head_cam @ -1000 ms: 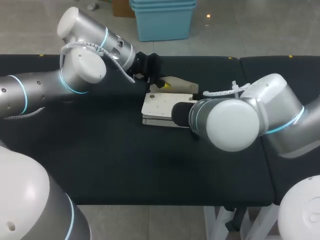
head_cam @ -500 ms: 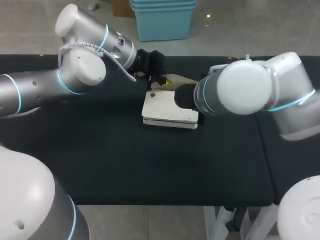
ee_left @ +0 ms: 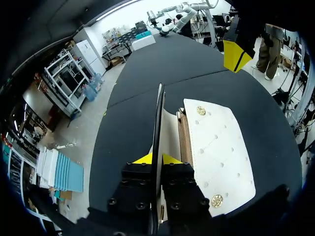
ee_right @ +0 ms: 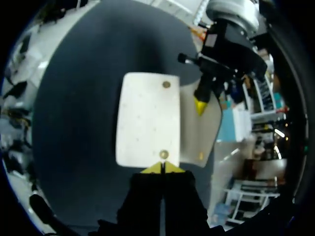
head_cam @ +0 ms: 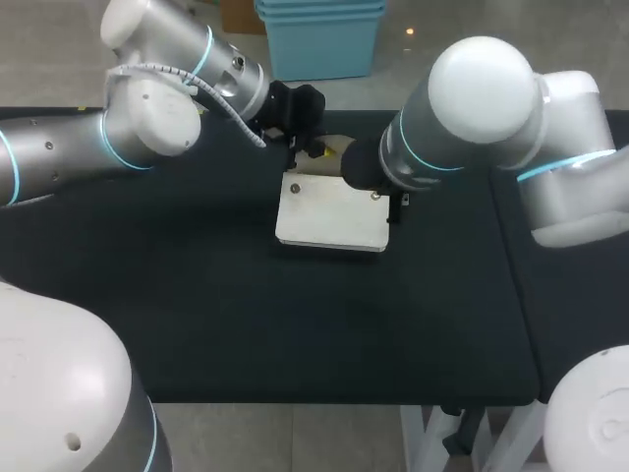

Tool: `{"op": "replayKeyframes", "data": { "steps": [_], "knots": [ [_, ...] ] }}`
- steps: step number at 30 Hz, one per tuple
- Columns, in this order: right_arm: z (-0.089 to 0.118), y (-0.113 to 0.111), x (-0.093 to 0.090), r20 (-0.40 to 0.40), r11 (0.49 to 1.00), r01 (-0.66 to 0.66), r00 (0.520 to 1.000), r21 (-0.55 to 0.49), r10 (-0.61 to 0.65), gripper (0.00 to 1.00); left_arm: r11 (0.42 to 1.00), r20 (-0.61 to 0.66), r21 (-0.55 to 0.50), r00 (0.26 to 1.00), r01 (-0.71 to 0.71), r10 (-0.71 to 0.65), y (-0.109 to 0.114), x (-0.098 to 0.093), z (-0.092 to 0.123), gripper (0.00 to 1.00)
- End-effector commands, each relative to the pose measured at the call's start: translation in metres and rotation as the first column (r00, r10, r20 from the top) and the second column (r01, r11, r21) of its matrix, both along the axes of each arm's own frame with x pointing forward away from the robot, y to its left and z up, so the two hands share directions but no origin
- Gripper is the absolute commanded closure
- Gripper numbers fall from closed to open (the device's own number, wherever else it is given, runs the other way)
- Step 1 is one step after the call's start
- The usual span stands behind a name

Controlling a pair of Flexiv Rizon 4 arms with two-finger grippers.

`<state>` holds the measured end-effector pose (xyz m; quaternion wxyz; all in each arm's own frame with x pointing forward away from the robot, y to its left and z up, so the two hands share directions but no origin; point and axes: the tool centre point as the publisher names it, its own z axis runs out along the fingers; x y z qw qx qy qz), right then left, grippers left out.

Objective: Pick up the bag, open it, inspect its contents, close it, and place it on the opposite side

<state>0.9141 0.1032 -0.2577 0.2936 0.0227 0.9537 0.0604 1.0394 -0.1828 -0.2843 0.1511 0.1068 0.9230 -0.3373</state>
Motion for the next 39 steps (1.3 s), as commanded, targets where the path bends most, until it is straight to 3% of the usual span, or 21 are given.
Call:
{"op": "replayKeyframes", "data": {
  "steps": [1, 6, 12, 19, 27, 39],
  "knots": [
    [0.001, 0.001, 0.001, -0.004, 1.0, 0.001, 1.0, -0.002, -0.001, 1.0, 1.0, 0.001, -0.002, 1.0, 0.0, 0.0, 0.0, 0.0, 0.0, 1.0],
    [0.001, 0.001, 0.001, -0.004, 1.0, 0.001, 1.0, -0.002, -0.001, 1.0, 1.0, 0.001, -0.002, 1.0, 0.0, 0.0, 0.0, 0.0, 0.0, 1.0],
    [0.025, -0.006, 0.023, -0.021, 1.0, -0.017, 1.0, -0.001, 0.017, 1.0, 0.999, 0.05, -0.034, 0.999, 0.009, -0.007, -0.003, 0.002, 0.014, 1.0],
    [0.039, -0.008, 0.035, -0.033, 0.998, -0.056, 0.998, -0.038, 0.055, 1.0, 1.0, 0.037, -0.026, 0.999, -0.014, 0.015, -0.005, 0.004, 0.034, 1.0],
    [0.036, -0.001, 0.048, -0.038, 0.996, -0.08, 0.996, -0.038, 0.079, 1.0, 0.999, -0.007, -0.03, 1.0, -0.023, 0.023, -0.007, 0.006, 0.053, 1.0],
    [0.023, 0.011, 0.062, -0.019, 0.994, -0.108, 0.994, -0.03, 0.108, 1.0, 0.998, -0.051, -0.061, 0.999, -0.008, 0.005, -0.009, 0.003, 0.056, 1.0]
  ]
}}
